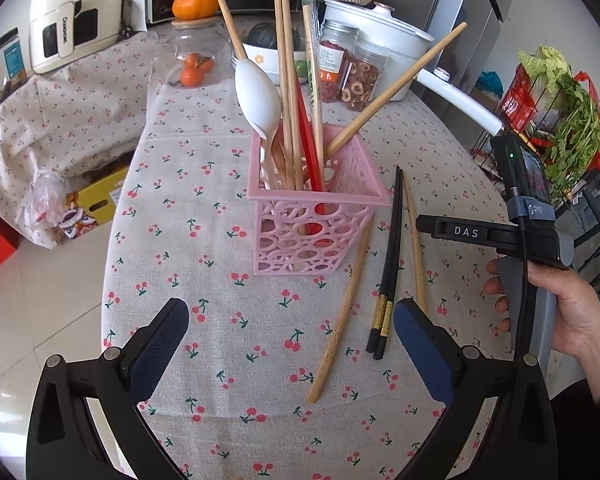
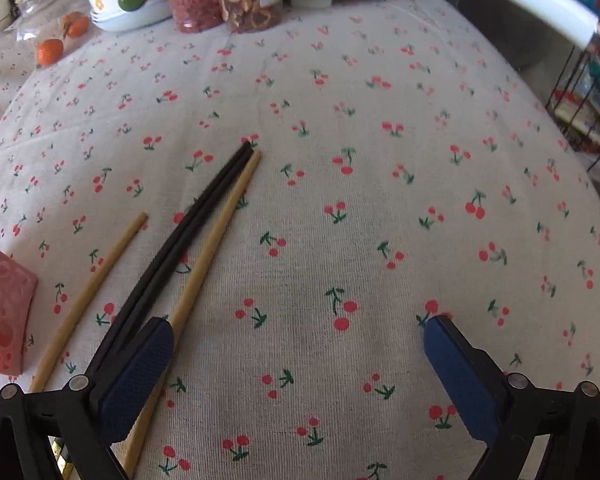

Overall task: Organize utensils
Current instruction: 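Move the right tool over the loose wooden chopstick beside the black chopsticks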

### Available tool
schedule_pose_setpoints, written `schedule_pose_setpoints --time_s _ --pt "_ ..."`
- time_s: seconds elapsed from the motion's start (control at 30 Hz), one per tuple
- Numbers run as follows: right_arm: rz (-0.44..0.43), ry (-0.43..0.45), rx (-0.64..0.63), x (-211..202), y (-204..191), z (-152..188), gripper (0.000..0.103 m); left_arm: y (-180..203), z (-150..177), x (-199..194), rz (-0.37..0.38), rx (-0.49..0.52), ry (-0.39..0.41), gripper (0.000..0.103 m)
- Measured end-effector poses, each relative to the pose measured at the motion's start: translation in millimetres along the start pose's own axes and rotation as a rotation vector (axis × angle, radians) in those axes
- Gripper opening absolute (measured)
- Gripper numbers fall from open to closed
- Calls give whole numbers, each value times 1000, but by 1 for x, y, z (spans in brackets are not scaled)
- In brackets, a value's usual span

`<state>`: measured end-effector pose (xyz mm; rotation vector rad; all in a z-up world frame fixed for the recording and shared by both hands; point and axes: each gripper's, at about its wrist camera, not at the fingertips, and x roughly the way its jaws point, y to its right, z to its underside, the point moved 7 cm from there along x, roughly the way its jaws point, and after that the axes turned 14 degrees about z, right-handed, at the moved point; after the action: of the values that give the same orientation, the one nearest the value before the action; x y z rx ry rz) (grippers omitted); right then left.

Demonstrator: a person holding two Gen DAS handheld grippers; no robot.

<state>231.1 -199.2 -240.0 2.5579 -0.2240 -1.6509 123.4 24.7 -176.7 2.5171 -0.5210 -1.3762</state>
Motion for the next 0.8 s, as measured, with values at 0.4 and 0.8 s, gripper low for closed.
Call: schedule_pose_setpoints --time_s 0.4,0.8 --pt "5 -26 -20 1 0 -2 103 10 2 1 14 40 -9 103" --pt "-81 -74 43 -7 7 -10 64 15 0 -3 43 40 -10 103"
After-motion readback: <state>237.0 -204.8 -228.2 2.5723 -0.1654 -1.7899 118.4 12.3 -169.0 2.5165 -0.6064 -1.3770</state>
